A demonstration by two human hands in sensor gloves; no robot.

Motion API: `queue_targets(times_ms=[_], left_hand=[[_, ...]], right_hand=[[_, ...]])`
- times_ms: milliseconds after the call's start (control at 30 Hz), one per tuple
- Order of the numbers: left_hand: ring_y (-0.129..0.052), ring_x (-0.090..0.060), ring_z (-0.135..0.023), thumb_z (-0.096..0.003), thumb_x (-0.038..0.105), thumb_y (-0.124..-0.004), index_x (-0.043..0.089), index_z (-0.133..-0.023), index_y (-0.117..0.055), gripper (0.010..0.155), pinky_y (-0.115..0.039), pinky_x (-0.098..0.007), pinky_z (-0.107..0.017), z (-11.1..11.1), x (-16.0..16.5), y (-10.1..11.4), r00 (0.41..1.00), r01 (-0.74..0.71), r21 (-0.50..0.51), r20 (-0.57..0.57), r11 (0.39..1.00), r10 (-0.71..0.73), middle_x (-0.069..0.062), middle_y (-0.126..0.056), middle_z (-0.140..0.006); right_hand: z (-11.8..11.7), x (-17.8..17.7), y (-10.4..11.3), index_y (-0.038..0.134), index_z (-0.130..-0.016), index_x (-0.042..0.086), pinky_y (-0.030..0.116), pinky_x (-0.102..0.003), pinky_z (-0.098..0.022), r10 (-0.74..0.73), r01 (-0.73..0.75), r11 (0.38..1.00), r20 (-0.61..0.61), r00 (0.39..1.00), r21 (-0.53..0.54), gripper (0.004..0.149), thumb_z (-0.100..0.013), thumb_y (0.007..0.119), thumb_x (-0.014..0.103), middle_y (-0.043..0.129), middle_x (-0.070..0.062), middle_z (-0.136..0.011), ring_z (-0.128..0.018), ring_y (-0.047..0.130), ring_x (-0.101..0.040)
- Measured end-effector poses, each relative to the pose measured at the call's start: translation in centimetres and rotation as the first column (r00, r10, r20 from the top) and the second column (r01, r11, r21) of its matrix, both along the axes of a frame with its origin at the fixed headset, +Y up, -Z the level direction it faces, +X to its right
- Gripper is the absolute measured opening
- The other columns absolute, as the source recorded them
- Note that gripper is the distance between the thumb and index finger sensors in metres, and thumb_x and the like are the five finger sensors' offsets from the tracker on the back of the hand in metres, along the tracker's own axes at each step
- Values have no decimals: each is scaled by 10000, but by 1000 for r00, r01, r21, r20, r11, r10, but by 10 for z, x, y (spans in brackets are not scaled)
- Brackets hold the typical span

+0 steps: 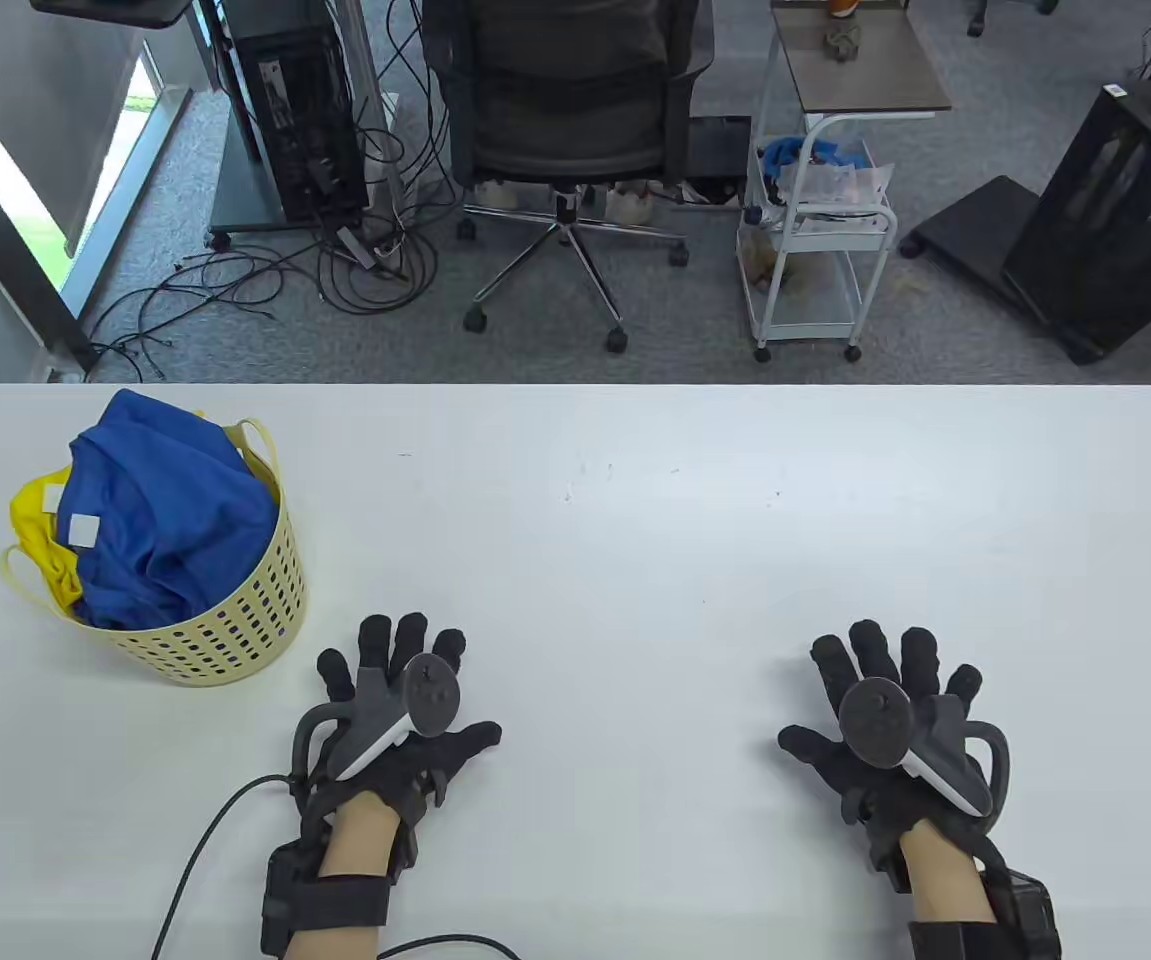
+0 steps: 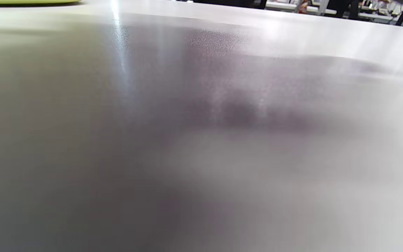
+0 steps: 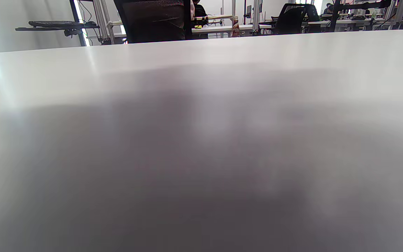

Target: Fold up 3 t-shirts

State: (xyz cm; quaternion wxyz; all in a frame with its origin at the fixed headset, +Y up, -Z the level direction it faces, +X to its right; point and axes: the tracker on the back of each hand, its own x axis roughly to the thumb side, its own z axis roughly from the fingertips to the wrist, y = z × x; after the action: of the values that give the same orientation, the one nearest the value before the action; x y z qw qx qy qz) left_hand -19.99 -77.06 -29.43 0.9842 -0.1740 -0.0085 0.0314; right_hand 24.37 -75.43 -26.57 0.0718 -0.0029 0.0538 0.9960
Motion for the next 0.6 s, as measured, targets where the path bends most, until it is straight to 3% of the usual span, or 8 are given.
queue_targets(times_ms=[600], left_hand=[[150, -256, -1017, -331, 827, -547, 410, -1063, -55, 975, 35, -639, -702, 0, 5, 8, 999, 45, 35, -8, 998, -44, 37, 45, -1146]], right_hand=[[-1, -7, 1, 219, -1006, 401, 156, -802, -692, -30, 31, 999, -55, 998, 26, 864, -318, 633, 722, 135, -32, -1156, -1069, 154, -485]])
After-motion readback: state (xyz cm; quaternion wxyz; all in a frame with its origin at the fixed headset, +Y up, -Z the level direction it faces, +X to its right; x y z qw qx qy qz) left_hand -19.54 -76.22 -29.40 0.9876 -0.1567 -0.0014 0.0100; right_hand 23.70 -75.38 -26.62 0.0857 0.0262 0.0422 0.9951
